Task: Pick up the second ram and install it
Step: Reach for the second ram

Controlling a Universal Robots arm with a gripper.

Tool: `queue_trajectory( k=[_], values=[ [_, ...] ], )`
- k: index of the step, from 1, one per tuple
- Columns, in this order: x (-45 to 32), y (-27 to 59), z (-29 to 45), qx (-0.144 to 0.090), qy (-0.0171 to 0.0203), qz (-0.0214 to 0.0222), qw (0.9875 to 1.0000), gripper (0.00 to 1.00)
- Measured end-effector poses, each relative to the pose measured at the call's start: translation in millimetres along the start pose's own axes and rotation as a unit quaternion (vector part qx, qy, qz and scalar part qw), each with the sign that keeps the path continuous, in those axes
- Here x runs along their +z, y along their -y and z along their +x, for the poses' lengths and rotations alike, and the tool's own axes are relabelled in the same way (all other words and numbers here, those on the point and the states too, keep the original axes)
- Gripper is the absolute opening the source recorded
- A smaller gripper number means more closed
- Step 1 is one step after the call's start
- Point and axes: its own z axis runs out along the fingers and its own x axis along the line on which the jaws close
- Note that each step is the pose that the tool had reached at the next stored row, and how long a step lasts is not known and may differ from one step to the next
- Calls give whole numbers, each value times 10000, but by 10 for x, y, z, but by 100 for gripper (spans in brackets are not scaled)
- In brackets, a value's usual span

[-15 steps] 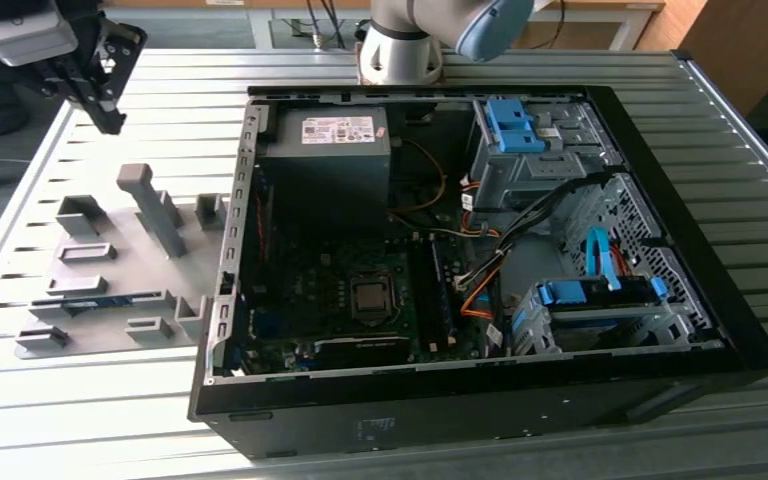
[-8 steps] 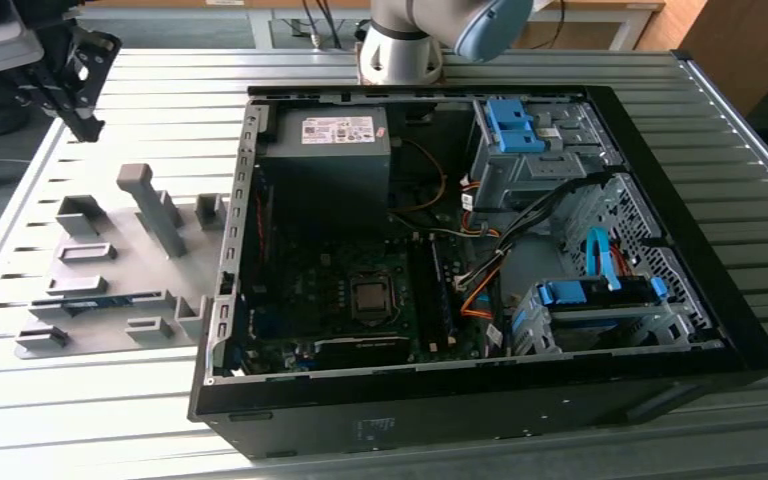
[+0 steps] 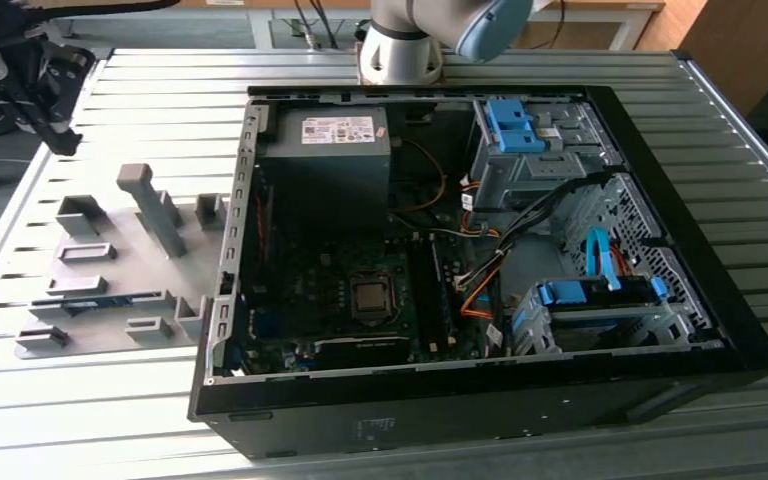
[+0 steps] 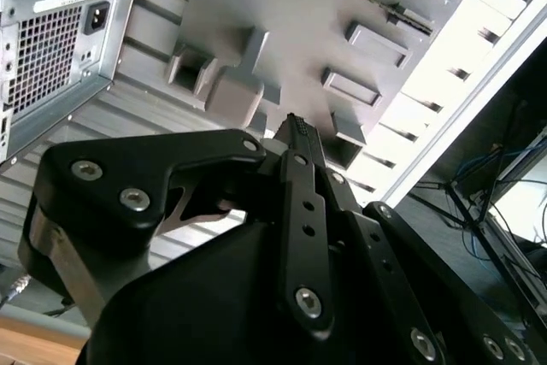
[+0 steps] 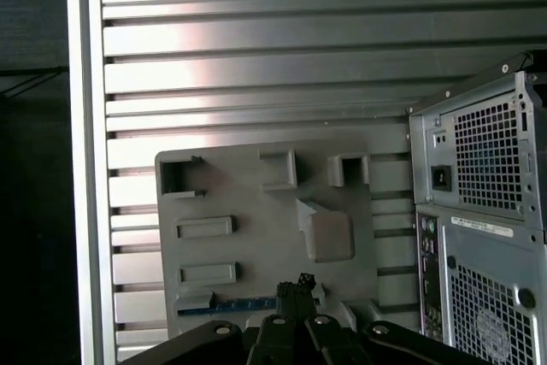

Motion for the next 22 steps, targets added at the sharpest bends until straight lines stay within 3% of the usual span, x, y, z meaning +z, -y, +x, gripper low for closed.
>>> queue_trajectory(
  k=[7,12,17,20,22],
  values=[
    [12,153,71,-15,-3,1,10000,10],
    [66,209,93,-89,-49,2,9999,10],
    [79,289,168,-106,-53,1,9999,10],
    [81,368,189,-109,-53,2,9999,10],
    [80,377,193,-109,-53,1,9999,10]
  ],
)
